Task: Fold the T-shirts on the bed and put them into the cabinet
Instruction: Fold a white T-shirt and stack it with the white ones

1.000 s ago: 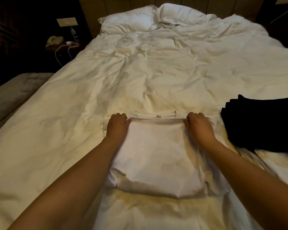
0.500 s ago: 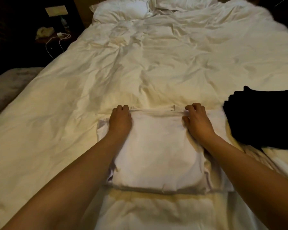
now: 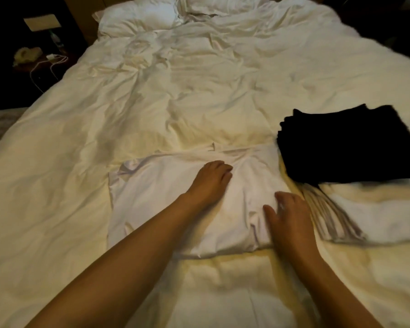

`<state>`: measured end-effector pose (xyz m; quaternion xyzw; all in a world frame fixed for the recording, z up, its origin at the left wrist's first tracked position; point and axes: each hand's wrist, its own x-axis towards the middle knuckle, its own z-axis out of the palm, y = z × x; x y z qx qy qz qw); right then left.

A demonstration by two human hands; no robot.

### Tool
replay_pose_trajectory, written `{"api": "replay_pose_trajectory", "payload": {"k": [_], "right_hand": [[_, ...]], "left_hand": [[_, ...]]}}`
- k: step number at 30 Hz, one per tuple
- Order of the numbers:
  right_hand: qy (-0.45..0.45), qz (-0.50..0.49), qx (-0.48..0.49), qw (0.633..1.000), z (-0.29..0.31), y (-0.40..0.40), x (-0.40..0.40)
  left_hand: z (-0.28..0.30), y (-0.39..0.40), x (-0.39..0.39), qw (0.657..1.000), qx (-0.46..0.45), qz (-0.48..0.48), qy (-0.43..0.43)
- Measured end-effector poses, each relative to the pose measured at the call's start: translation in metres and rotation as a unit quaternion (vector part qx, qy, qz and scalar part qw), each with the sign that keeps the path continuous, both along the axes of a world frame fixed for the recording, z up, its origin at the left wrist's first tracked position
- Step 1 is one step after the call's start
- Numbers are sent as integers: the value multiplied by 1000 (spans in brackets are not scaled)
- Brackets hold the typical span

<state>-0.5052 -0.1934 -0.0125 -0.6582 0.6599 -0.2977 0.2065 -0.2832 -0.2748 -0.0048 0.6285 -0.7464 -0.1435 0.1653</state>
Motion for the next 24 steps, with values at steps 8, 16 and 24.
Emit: {"api": "replay_pose_trajectory", "payload": {"k": [8, 16, 24], "right_hand": [[-104, -51, 53, 992, -8, 47, -35], [-159, 16, 70, 985, -8, 49, -35], [-185, -41, 116, 975, -7, 37, -27]], "left_hand": [[4, -40, -63, 998, 16, -27, 50], [13, -84, -95, 999, 38, 24, 5], [12, -99, -106, 979, 69, 50, 183]]}}
